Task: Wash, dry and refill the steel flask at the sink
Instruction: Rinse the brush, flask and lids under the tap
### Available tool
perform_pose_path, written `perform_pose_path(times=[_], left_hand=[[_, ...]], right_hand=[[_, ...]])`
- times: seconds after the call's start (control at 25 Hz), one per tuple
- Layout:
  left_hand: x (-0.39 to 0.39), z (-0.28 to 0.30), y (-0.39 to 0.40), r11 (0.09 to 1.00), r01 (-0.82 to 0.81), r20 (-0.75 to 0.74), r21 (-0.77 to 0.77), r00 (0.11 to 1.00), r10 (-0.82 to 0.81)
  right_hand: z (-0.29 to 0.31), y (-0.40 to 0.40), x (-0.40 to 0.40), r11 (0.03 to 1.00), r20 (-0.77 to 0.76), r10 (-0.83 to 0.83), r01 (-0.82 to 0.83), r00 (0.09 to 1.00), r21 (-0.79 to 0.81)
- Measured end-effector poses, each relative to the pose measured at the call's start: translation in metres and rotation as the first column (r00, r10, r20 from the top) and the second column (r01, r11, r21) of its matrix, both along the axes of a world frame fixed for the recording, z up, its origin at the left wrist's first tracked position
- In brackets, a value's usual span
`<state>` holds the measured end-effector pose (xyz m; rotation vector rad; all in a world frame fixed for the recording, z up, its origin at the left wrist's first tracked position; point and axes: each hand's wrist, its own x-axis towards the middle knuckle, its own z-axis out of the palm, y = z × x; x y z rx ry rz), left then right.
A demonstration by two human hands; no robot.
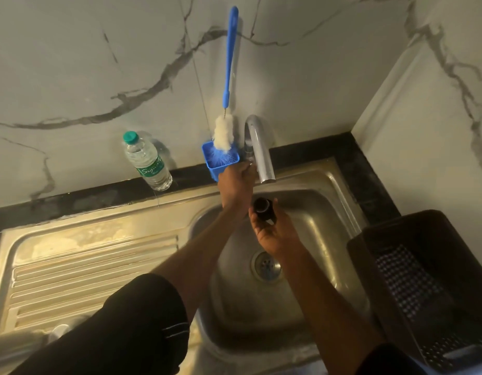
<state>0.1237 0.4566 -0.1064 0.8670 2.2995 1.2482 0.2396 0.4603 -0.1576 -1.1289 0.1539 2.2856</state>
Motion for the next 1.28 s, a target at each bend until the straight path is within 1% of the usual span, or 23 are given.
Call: perform_pose_path(times=[0.12, 0.24, 0.36, 0.4, 0.52, 0.56, 0.64, 0.68, 0.72, 0.8, 0.84, 0.92, 0.96, 1.0, 1.04, 1.08, 1.12, 1.2, 1.24, 1.28], left_hand=[[0.001, -0.004, 0.000, 0.999, -0.038, 0.070, 0.039, 0.997, 0.035], [-0.001, -0.010, 0.000, 0.997, -0.044, 0.086, 0.067, 0.996, 0.038], [-0.002, -0.014, 0.002, 0.995, -0.073, 0.145, 0.070, 0.988, 0.062], [-0.002, -0.014, 0.001, 0.995, -0.070, 0.135, 0.068, 0.989, 0.060], [0.001, -0.017, -0.016, 0.998, -0.012, 0.029, 0.059, 1.000, 0.010], [0.003, -0.022, -0.030, 0.999, -0.003, 0.017, 0.052, 1.000, 0.002], [0.005, -0.035, -0.067, 1.000, -0.014, -0.021, 0.011, 1.000, 0.014], [0.004, -0.042, -0.088, 1.000, -0.021, -0.070, -0.023, 0.997, 0.019], [-0.001, -0.050, -0.110, 0.997, -0.023, -0.142, -0.075, 0.990, 0.012], [-0.013, -0.064, -0.152, 0.981, -0.005, -0.275, -0.192, 0.960, -0.049], [-0.019, -0.070, -0.169, 0.973, 0.016, -0.310, -0.230, 0.947, -0.089], [-0.029, -0.079, -0.193, 0.961, 0.110, -0.371, -0.253, 0.907, -0.201], [-0.031, -0.083, -0.200, 0.951, 0.165, -0.415, -0.260, 0.870, -0.264], [-0.031, -0.087, -0.203, 0.942, 0.202, -0.453, -0.268, 0.837, -0.308], [-0.032, -0.090, -0.203, 0.940, 0.212, -0.462, -0.267, 0.828, -0.318], [-0.032, -0.089, -0.201, 0.942, 0.203, -0.448, -0.266, 0.839, -0.308], [-0.031, -0.087, -0.200, 0.942, 0.190, -0.429, -0.275, 0.853, -0.297], [-0.030, -0.085, -0.200, 0.932, 0.174, -0.404, -0.319, 0.864, -0.300], [-0.031, -0.085, -0.200, 0.926, 0.171, -0.405, -0.337, 0.862, -0.306], [-0.032, -0.086, -0.200, 0.921, 0.168, -0.407, -0.352, 0.858, -0.313]], right_hand=[[0.008, -0.002, -0.008, 1.000, 0.004, -0.024, 0.024, 1.000, -0.010], [0.014, -0.008, -0.009, 1.000, 0.001, -0.008, 0.008, 1.000, -0.002], [0.012, -0.010, -0.008, 0.999, 0.024, -0.013, 0.014, 1.000, -0.035], [0.011, -0.012, -0.008, 0.999, 0.025, -0.006, 0.007, 1.000, -0.037], [0.001, -0.017, -0.004, 0.996, 0.044, 0.089, -0.089, 0.995, 0.002], [-0.004, -0.017, -0.001, 0.995, 0.034, 0.095, -0.095, 0.995, -0.005], [-0.018, -0.015, 0.002, 0.997, 0.028, 0.034, -0.032, 0.999, -0.074], [-0.024, -0.014, 0.003, 0.996, 0.037, 0.026, -0.023, 0.999, -0.082], [-0.029, -0.015, 0.004, 0.997, 0.046, 0.056, -0.053, 0.997, -0.061], [-0.033, -0.020, 0.010, 0.989, 0.076, 0.151, -0.150, 0.986, -0.012], [-0.036, -0.020, 0.013, 0.986, 0.075, 0.165, -0.165, 0.983, -0.011], [-0.035, -0.016, 0.016, 0.994, 0.035, 0.093, -0.091, 0.995, -0.065], [-0.036, -0.012, 0.014, 0.996, 0.029, 0.048, -0.046, 0.998, -0.073], [-0.037, -0.011, 0.012, 0.997, 0.030, 0.041, -0.039, 0.999, -0.060], [-0.035, -0.014, 0.009, 0.997, 0.059, 0.080, -0.079, 0.995, -0.024], [-0.032, -0.019, 0.007, 0.988, 0.115, 0.143, -0.148, 0.983, 0.038], [-0.033, -0.024, 0.008, 0.962, 0.207, 0.195, -0.228, 0.959, 0.149], [-0.042, -0.030, 0.015, 0.841, 0.402, 0.182, -0.354, 0.897, 0.410], [-0.042, -0.028, 0.018, 0.797, 0.442, 0.131, -0.360, 0.887, 0.486], [-0.039, -0.024, 0.018, 0.820, 0.385, 0.088, -0.286, 0.919, 0.496]])
